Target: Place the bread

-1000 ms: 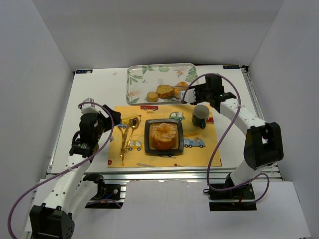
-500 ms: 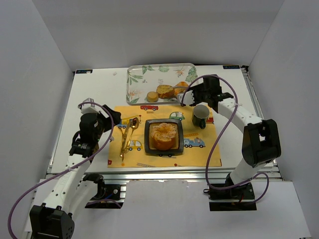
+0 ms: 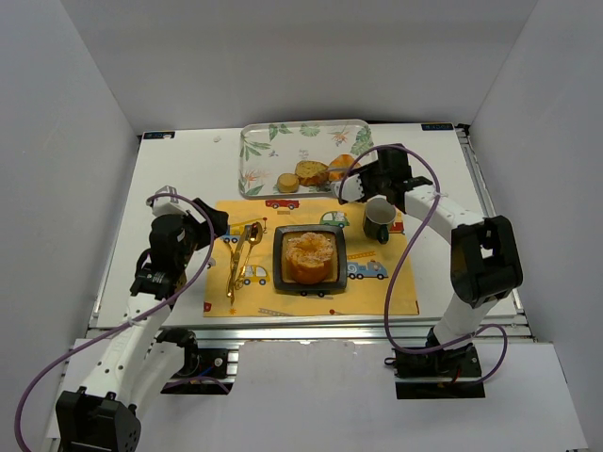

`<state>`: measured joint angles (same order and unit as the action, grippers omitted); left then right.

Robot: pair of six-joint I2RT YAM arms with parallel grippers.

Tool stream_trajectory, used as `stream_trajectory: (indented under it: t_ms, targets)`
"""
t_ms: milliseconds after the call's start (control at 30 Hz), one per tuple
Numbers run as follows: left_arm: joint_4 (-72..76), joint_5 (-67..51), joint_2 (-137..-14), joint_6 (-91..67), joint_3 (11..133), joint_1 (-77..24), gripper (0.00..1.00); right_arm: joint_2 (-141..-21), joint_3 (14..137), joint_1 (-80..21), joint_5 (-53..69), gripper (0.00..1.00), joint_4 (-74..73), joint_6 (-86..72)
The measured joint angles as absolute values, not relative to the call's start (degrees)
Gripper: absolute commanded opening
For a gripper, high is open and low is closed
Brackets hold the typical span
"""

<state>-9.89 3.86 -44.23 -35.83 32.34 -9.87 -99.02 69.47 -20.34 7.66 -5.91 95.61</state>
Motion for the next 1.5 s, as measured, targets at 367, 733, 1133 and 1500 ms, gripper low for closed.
stream_trajectory:
  t_ms: [367,733,1133,1500]
  targets:
    - [-10.13,3.88,-43.53,-36.05,32.34,-9.87,0.92,-99.09,69.43,-20.38,7.22,0.05,-1.85,94.21]
    - [-10.35,3.88,-43.48,-36.03,32.34,-9.87,0.92,-86.28,66.83,-19.38,11.11,0.03,-5.04,85.69]
    - [-11.46,3.84,-43.33,-36.01,32.34,-9.85,0.92,-54.46,51.13,-19.22,21.96,0.05,-21.98,80.71]
    - [-11.31,3.55,-45.23,-35.81,32.36,-9.85,0.92,-46.02,46.26,-19.38,27.49,0.10,-35.70,82.78]
